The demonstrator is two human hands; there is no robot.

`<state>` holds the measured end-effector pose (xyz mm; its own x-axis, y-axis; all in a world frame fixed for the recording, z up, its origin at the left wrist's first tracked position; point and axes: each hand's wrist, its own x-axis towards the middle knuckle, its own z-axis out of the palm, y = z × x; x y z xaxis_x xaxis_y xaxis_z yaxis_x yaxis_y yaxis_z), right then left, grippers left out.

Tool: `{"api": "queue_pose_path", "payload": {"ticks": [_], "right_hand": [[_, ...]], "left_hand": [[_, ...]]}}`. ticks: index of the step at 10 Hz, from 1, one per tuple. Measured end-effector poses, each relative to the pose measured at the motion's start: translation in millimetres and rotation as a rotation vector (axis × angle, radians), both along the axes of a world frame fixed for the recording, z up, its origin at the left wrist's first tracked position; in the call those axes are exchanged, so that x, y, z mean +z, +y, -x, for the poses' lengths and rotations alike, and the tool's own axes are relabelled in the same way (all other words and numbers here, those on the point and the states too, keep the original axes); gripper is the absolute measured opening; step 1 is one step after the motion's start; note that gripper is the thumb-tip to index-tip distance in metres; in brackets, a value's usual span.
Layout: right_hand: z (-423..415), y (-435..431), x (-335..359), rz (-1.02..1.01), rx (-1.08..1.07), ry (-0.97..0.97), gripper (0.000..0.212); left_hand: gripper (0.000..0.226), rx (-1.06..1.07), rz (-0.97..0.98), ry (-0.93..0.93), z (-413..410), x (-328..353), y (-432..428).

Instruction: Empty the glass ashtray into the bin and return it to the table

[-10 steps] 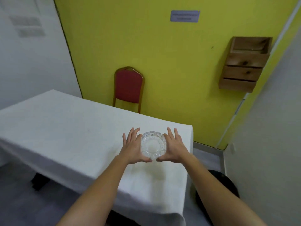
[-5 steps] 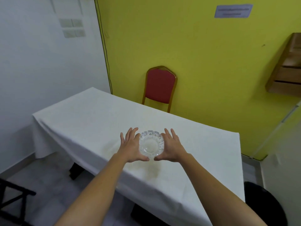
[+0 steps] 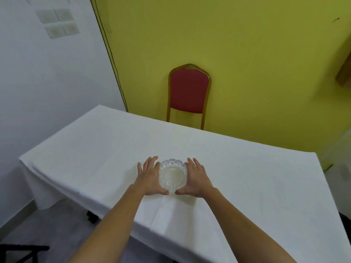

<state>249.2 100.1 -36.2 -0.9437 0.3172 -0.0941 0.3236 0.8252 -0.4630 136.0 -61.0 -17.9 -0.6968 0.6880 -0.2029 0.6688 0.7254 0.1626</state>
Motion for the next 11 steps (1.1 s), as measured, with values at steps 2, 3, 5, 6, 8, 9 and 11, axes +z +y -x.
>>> {"api": "queue_pose_path", "payload": {"ticks": [2,3,5,6,8,9,11], "right_hand": [[36,1,-17,0.033,-0.053,-0.028,0.116],[46,2,-22,0.031,-0.08,-0.041,0.12],[61,1,-29,0.032,-0.156,-0.034,0.121],[65,-3,-32,0.037,-0.195,-0.051,0.123],[67,-13,-29,0.041,-0.264,-0.072,0.121],[68,-15,-23,0.058,-0.292,-0.157,0.124],[66,-23,6,-0.018,-0.325,-0.284,0.104]], "left_hand": [[0.114,-0.034,0.021,-0.034,43,-14,9],[0.115,-0.057,0.035,-0.051,58,-16,15],[0.114,-0.145,0.065,-0.065,86,-20,25],[0.114,-0.186,0.058,-0.079,95,-22,24],[0.122,-0.256,0.059,-0.133,106,-29,21],[0.13,-0.302,0.107,-0.211,112,-28,17],[0.119,-0.432,0.091,-0.228,119,6,18]]}}
